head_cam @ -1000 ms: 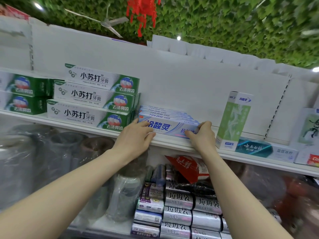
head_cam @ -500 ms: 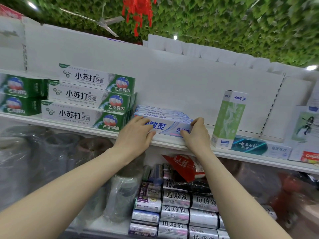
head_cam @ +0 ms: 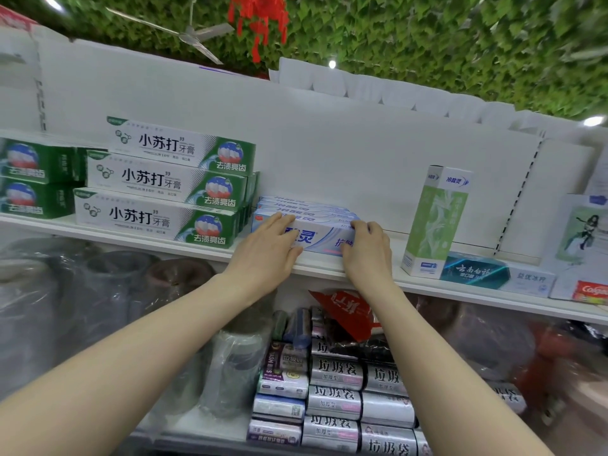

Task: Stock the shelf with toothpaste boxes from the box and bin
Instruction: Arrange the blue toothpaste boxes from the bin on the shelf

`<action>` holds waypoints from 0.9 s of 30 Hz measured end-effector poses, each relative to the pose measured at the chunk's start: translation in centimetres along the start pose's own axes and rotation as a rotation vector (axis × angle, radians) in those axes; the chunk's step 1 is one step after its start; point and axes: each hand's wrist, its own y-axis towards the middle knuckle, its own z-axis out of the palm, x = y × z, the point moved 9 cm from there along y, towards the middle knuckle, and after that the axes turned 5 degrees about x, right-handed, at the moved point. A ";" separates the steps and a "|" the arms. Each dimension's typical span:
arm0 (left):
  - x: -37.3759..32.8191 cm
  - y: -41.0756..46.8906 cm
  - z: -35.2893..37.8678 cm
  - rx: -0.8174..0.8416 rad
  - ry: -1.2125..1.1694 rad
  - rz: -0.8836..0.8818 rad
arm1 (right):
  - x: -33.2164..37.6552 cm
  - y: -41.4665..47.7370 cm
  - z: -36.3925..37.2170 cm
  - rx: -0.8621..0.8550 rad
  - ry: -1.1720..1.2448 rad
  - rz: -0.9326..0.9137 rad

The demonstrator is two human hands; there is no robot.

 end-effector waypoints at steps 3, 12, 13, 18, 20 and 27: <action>-0.3 -0.8 -0.5 -0.038 -0.009 0.032 | 1.1 -1.4 -0.6 -0.091 -0.034 -0.045; -0.2 -7.8 -2.3 -0.216 -0.109 0.130 | 5.1 -10.2 -0.8 -0.340 0.009 -0.193; 0.0 -9.0 -2.1 -0.218 -0.115 0.135 | 5.5 -11.5 -0.3 -0.345 0.023 -0.200; 2.7 -15.1 0.4 -0.171 -0.146 0.103 | 7.5 -18.6 4.6 -0.284 0.031 -0.232; 3.8 -17.9 1.9 -0.145 -0.160 0.082 | 7.9 -21.5 7.0 -0.248 0.037 -0.232; 8.5 -28.4 9.6 0.049 -0.234 -0.051 | 7.8 -32.3 18.0 0.007 0.017 -0.175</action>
